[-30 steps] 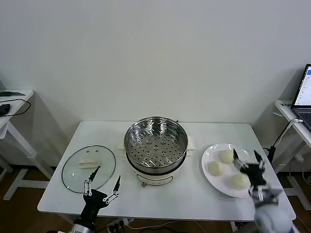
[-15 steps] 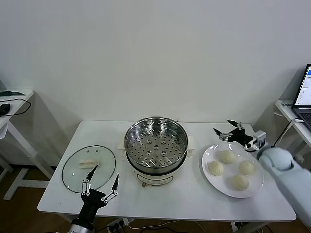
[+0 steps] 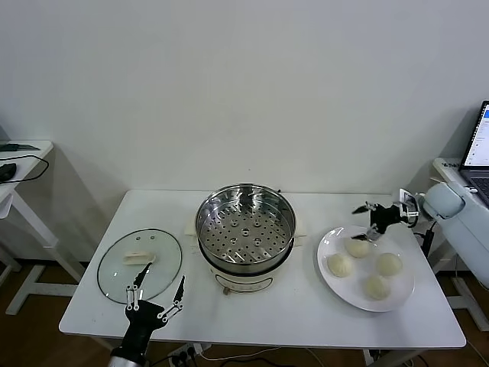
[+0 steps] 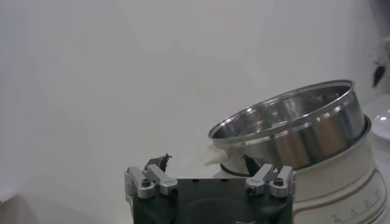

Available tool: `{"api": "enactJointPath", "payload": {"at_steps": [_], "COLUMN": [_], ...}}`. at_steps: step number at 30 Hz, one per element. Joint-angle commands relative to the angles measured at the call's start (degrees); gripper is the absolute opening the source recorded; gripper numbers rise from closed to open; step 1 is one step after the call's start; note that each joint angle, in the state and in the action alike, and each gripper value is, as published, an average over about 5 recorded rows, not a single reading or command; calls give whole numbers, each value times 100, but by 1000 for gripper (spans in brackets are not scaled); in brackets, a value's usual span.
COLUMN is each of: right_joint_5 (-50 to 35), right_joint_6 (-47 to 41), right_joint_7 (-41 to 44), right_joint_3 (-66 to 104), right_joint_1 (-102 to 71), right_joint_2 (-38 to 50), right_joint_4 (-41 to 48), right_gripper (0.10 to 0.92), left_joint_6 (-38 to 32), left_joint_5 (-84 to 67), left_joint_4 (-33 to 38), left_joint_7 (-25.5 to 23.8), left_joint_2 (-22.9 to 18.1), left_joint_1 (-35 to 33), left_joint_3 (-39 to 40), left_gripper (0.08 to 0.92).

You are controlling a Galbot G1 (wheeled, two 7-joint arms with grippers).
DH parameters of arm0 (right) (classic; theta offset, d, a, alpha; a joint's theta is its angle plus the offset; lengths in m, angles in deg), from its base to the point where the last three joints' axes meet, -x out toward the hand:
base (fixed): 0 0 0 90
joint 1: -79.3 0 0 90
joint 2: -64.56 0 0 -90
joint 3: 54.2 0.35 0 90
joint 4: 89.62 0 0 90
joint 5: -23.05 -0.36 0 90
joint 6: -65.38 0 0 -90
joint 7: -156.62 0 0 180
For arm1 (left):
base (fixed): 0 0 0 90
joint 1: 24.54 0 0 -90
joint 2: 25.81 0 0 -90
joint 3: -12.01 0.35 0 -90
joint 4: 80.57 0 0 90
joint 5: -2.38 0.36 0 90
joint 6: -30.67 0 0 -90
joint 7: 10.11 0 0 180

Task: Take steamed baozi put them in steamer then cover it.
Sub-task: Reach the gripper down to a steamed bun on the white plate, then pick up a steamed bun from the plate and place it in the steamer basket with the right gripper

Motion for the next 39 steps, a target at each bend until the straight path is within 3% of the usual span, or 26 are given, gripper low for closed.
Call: {"api": "enactJointPath", "payload": {"at_steps": [1,26,34,39], "right_joint_5": [1480,2006,1891,1692], "right_joint_6": [294,347,358,640], "right_joint_7": [1017,61,119,290], "right_joint_3": [-763,-610,-771,-1016], "right_joint_1": [748,431,506,1038], "right_joint_2": [-417,-1283,-1083,-807], "right_joint_4": [741,1308,860,120], "right_gripper": [823,818,662,637], "left_joint_6": [-19,-34,-26,-23], "left_joint_5": [18,-28,-35,-46], "left_joint_4": [11,-6,-16,-7], "left_joint_7": [10,49,61,69], "left_joint_2": [-25,-104,-113,-97], "left_joint_1": [-36,-73,-61,-44], "left_joint_3": [-10,6,30,27], "left_gripper": [823,823,823,823]}}
